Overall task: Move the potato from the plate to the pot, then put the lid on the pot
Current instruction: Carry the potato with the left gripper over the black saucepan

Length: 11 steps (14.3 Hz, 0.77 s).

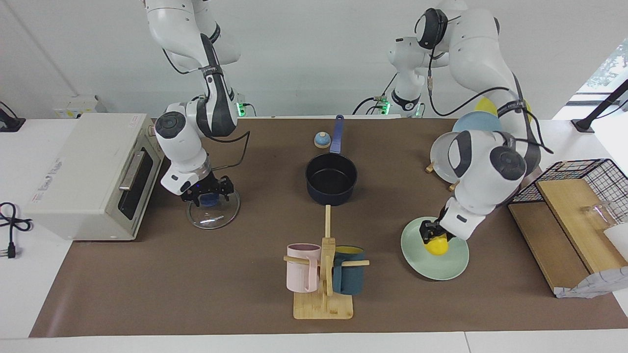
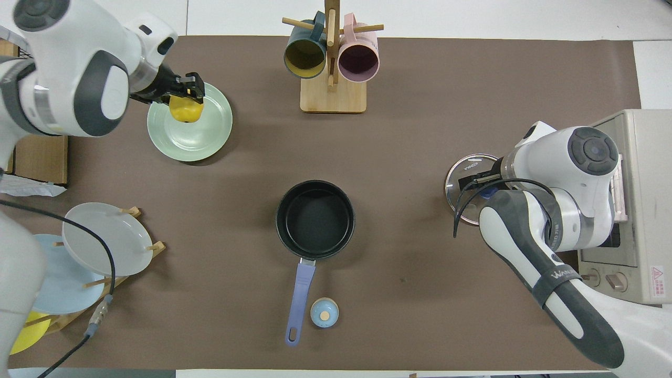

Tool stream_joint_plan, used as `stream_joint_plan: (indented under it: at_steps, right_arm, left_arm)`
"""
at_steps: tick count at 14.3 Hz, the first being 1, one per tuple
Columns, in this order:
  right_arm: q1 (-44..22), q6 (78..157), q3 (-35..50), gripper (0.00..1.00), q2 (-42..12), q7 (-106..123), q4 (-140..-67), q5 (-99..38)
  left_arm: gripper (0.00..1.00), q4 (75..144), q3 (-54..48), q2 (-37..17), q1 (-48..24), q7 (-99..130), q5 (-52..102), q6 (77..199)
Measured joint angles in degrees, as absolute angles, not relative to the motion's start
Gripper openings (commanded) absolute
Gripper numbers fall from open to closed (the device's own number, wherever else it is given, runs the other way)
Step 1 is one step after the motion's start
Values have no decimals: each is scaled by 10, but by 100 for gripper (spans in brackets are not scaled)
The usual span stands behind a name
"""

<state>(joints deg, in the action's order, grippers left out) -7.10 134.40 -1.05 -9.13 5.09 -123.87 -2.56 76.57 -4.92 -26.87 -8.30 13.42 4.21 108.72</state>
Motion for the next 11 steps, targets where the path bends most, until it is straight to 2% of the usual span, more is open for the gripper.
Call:
stream_joint_plan:
  at_steps: [2,4,5,6,7,10,11]
  right_arm:
    - [-71,1344,-11,100,-90,51,-1242,-26]
    - [-71,1344,-11,98,-88,51,-1251,-26]
    - [-71,1344,-11,96,-87,51,-1255,-26]
    - [-70,1344,-11,89,-86,51,-1257,-26]
    - [-70,1344,-11,77,-86,51,-1259,-26]
    - [-68,1344,-11,23,-84,57,-1260,-26]
    - [-68,1344,-11,8,-83,59,-1260,-26]
  left_arm:
    - [0,769,-52,-193,-106,186,51,1021]
    - [0,791,-54,-143,-155,257,52,993]
    - [0,814,-54,-129,-184,291,52,997]
    - [0,847,-55,-117,-215,323,52,1016]
    - [0,888,-55,-107,-243,350,52,1051]
    - [0,1018,-55,-92,-304,404,52,1170]
    - [0,1048,-55,-93,-315,413,52,1197]
